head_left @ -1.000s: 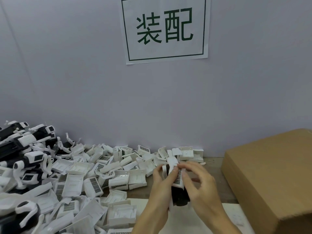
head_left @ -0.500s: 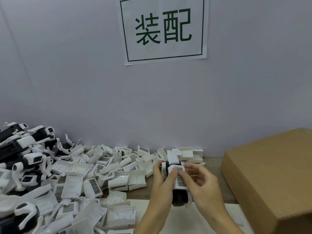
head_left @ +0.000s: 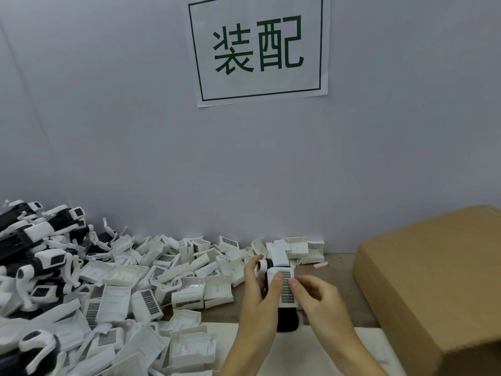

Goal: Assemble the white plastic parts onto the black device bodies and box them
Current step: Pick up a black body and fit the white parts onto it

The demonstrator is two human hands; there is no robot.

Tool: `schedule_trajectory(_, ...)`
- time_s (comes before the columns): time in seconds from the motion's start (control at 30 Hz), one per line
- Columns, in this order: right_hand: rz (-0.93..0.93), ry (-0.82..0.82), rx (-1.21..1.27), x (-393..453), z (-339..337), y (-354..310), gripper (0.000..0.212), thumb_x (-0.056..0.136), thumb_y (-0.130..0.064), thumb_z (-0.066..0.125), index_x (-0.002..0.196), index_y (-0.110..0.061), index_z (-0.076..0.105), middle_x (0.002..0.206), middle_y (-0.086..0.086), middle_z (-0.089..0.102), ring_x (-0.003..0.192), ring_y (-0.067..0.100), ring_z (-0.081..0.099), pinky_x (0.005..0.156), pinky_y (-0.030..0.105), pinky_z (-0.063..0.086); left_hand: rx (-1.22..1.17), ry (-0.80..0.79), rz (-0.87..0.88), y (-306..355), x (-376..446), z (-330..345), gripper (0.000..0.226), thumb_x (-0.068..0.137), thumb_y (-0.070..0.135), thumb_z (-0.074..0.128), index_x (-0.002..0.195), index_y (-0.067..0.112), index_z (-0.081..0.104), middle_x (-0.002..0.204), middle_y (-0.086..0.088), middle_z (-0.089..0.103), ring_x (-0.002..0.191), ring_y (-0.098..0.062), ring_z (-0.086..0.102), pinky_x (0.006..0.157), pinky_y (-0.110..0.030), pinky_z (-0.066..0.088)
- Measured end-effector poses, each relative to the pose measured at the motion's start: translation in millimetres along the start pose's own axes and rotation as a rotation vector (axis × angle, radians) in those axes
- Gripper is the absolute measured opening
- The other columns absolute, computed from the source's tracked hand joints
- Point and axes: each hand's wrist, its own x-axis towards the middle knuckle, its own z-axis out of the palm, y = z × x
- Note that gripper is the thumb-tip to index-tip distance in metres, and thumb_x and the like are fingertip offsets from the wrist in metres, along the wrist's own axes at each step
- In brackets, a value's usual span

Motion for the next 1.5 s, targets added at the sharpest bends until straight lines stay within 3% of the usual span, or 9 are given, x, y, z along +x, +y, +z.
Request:
schedule_trajectory(0.33,0.225,-0.192,0.203,-2,-3,-10,0.04,0.099,-0.039,0.051,0.093,-0.014,0.081,0.094,0.012,0.078,0.086,0.025,0.076,0.062,0.027,0.056,0.043,-0.044,0.001,-1,0,1,0.047,0.102,0.019,0.054,0.14,0.043,0.04,0.128,0.014,0.064,0.111,0.0,0.066,0.088,-0.02,0.054)
schedule_trajectory(0.43,0.14,-0.103,0.149,-1,-1,-9,0.037,0.103,-0.03,0.046,0.096,-0.012,0.077,0.088,0.009,0.079,0.081,0.021,0.076,0.06,0.027,0.058,0.033,-0.053,-0.002,-2,1,2,0.05,0.098,0.012,0.063,0.133,0.043,0.044,0.123,0.006,0.069,0.109,-0.007,0.069,0.08,-0.022,0.057)
schedule_trajectory(0.57,0.039,-0.036,0.05,0,-1,-6,0.028,0.102,-0.028,0.051,0.099,-0.016,0.076,0.089,0.003,0.079,0.086,0.019,0.076,0.078,0.042,0.06,0.01,-0.002,0.002,-3,0,1,0.048,0.094,0.009,0.068,0.128,0.036,0.046,0.11,0.003,0.076,0.1,-0.01,0.072,0.075,-0.023,0.058)
schedule_trajectory(0.67,0.02,-0.022,0.073,0,1,-5,0.023,0.1,-0.026,0.054,0.104,-0.014,0.073,0.091,0.002,0.079,0.086,0.016,0.075,0.072,0.031,0.059,-0.047,0.081,-0.031,-1,2,1,0.035,0.092,0.016,0.07,0.121,0.028,0.054,0.101,0.003,0.079,0.091,-0.009,0.074,0.07,-0.022,0.058)
schedule_trajectory(0.8,0.069,-0.127,0.127,-3,3,-7,0.029,0.101,-0.029,0.053,0.101,-0.012,0.077,0.091,0.007,0.079,0.084,0.019,0.076,0.061,0.023,0.055,-0.066,0.12,-0.056,-1,4,1,0.015,0.095,0.013,0.066,0.11,0.015,0.068,0.092,0.002,0.079,0.087,-0.012,0.076,0.072,-0.025,0.06)
schedule_trajectory(1.03,0.029,-0.018,0.06,0,4,-4,0.018,0.096,-0.026,0.061,0.099,-0.013,0.074,0.086,-0.001,0.079,0.081,0.013,0.075,0.067,0.024,0.056,0.015,0.098,0.021,-2,4,4,0.022,0.099,0.008,0.06,0.113,0.022,0.069,0.096,0.004,0.079,0.091,-0.011,0.075,0.077,-0.027,0.06)
schedule_trajectory(1.2,0.028,-0.014,0.113,-2,7,-3,0.017,0.089,-0.028,0.069,0.1,-0.016,0.071,0.088,-0.004,0.078,0.082,0.01,0.074,0.065,0.021,0.056,0.158,0.095,0.094,-6,3,7,0.028,0.106,0.009,0.045,0.114,0.02,0.069,0.099,0.002,0.077,0.095,-0.013,0.072,0.092,-0.042,0.056)
schedule_trajectory(1.4,-0.027,-0.031,0.1,-4,5,-3,0.015,0.087,-0.021,0.072,0.102,-0.02,0.072,0.089,-0.008,0.078,0.083,0.007,0.074,0.064,0.017,0.055,0.125,0.097,0.082,-9,5,5,0.029,0.107,0.014,0.043,0.12,0.025,0.067,0.105,0.009,0.076,0.101,-0.007,0.07,0.089,-0.027,0.056)
schedule_trajectory(1.5,-0.056,-0.005,0.089,-5,3,-4,0.028,0.078,-0.036,0.072,0.104,-0.026,0.072,0.091,-0.008,0.078,0.087,0.009,0.074,0.067,0.023,0.059,0.042,0.02,0.034,-7,3,5,0.028,0.107,0.017,0.044,0.122,0.028,0.063,0.109,0.01,0.075,0.105,-0.007,0.07,0.087,-0.024,0.055)
